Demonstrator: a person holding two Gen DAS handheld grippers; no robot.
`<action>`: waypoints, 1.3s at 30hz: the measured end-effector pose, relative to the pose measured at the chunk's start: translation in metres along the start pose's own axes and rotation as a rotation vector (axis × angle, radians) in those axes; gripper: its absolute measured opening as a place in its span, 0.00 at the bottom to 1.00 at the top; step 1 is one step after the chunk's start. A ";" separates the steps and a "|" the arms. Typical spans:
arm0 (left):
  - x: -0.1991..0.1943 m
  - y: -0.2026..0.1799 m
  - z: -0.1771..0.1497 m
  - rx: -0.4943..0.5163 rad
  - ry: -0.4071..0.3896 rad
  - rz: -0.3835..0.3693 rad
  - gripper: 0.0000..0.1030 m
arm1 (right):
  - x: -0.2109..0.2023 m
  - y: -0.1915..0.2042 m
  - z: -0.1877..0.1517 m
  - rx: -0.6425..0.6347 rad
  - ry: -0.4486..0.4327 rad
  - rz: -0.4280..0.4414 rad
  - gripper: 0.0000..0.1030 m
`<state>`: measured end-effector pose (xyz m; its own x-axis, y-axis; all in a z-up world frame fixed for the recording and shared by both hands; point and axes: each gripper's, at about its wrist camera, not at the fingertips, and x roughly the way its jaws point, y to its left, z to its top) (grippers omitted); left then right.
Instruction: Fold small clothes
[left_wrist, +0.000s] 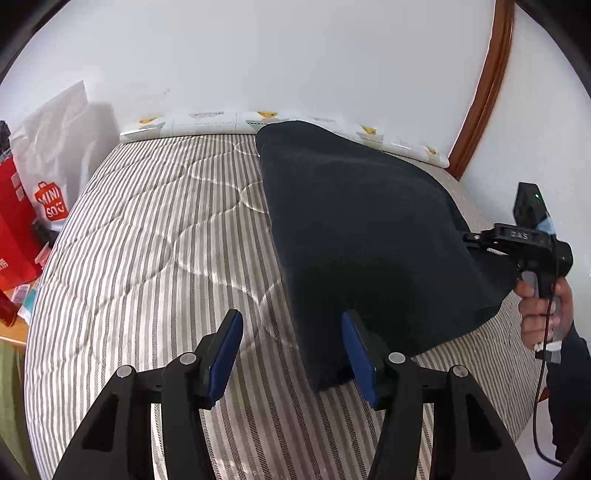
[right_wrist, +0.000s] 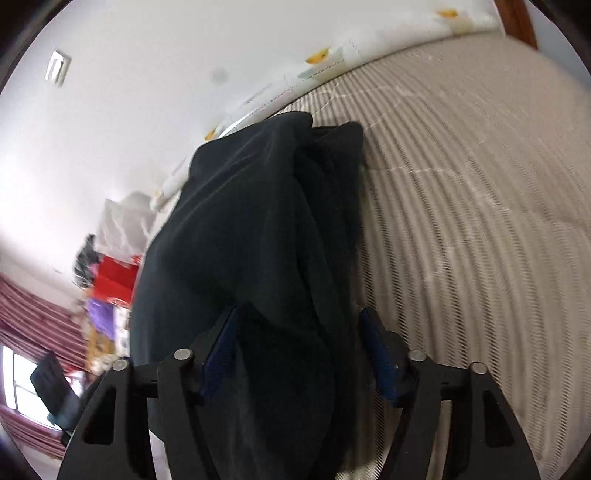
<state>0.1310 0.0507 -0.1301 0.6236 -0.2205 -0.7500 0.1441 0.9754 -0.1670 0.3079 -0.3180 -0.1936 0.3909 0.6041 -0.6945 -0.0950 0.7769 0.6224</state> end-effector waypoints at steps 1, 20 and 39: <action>0.000 0.000 0.000 -0.005 0.000 0.001 0.51 | 0.000 0.002 0.002 -0.020 0.001 -0.005 0.37; 0.008 -0.039 0.010 0.042 -0.003 0.029 0.51 | -0.046 0.039 0.009 -0.399 -0.173 -0.305 0.28; 0.008 -0.056 -0.011 0.024 0.016 0.025 0.52 | -0.069 0.011 -0.055 -0.301 -0.230 -0.375 0.07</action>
<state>0.1195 -0.0058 -0.1337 0.6152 -0.1955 -0.7638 0.1473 0.9802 -0.1323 0.2294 -0.3413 -0.1584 0.6359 0.2473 -0.7311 -0.1556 0.9689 0.1924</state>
